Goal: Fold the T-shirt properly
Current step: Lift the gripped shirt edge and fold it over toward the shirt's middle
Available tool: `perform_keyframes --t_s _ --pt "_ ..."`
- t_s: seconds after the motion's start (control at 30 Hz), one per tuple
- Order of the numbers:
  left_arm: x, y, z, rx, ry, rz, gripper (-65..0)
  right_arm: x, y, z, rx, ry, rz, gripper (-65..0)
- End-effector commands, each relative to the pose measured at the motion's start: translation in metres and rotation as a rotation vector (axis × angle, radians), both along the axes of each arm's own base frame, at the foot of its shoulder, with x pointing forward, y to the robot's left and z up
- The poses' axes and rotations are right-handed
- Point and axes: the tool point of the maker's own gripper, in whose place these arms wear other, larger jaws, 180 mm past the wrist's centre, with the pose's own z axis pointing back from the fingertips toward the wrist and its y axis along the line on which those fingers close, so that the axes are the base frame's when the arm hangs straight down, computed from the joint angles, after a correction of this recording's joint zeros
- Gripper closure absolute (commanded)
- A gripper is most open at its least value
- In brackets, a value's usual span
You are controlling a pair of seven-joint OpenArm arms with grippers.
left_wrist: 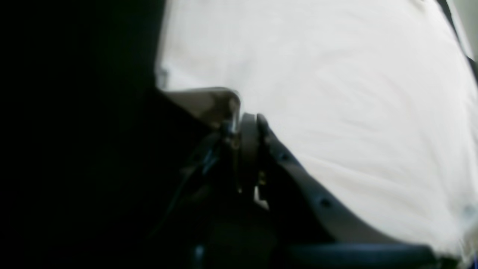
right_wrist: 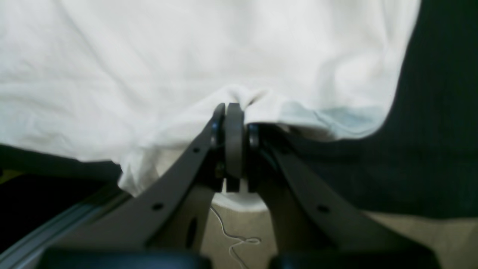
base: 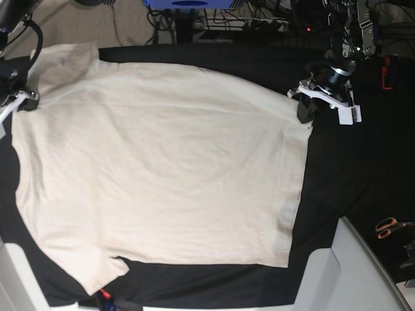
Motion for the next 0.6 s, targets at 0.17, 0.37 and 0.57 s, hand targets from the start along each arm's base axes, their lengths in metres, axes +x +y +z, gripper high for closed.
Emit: perform_keyframes --t_s 0.17,0.37,0.57 --pt "0.028 0.003 0.014 -0.013 -0.078 0.008 0.0 0.035 -0.016 0.016 0.0 -0.068 -0.009 -0.8" --pt "0.05 0.005 0.007 -0.034 -0.079 0.027 0.0 0.06 -0.037 0.025 0.013 -0.089 -0.034 -0.8" --pt "0.067 0.009 0.0 -0.052 -0.074 0.047 0.0 0.088 -0.032 0.017 0.038 -0.11 0.01 -0.8"
